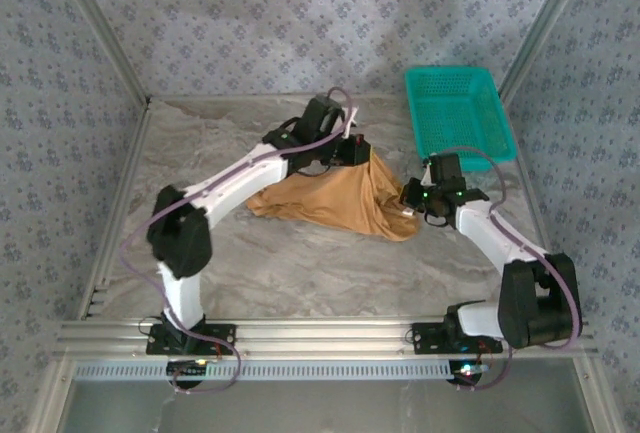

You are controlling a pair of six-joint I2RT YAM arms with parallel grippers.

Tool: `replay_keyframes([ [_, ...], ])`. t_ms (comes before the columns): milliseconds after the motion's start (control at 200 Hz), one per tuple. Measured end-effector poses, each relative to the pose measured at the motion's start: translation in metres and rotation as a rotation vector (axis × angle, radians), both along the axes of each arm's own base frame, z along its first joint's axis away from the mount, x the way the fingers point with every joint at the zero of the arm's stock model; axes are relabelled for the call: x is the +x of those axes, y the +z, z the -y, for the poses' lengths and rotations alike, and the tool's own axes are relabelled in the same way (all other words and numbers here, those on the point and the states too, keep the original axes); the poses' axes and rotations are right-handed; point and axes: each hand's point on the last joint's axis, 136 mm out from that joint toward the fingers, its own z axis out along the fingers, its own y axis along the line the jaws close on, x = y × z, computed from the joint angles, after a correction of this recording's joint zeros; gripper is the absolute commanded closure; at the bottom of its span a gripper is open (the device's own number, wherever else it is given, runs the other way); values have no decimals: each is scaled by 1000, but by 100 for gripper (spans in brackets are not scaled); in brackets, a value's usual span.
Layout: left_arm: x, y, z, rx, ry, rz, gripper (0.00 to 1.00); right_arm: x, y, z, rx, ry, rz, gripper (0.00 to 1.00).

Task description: Fold the inside-out t-shirt

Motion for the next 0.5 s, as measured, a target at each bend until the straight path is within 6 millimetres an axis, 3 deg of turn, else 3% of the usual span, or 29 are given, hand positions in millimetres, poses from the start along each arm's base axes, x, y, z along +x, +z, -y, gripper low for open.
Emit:
replay_keyframes([
  [65, -14, 0, -2, -73, -19, -9, 100, 4, 5, -5, 18, 15, 25, 100],
  [125, -16, -16, -4, -117, -17, -38, 100, 4, 5, -4, 18, 12, 24, 100],
  [175, -13, -38, -8, -134, -4, -69, 100, 2, 4, -3, 16, 10, 13, 100],
  [255, -15, -90, -18, -120, 23, -147, 100, -3, 2, -4, 22, 19, -2, 100],
  [375, -34, -166, -35, -46, 54, -261, 95, -12, 7, -14, 50, 63, 2, 100],
  [425, -46, -185, -41, -9, 53, -293, 91, -17, 8, -17, 61, 82, 2, 100],
  [500, -56, -194, -40, 31, 37, -289, 77, -22, 7, -20, 71, 98, -5, 100],
])
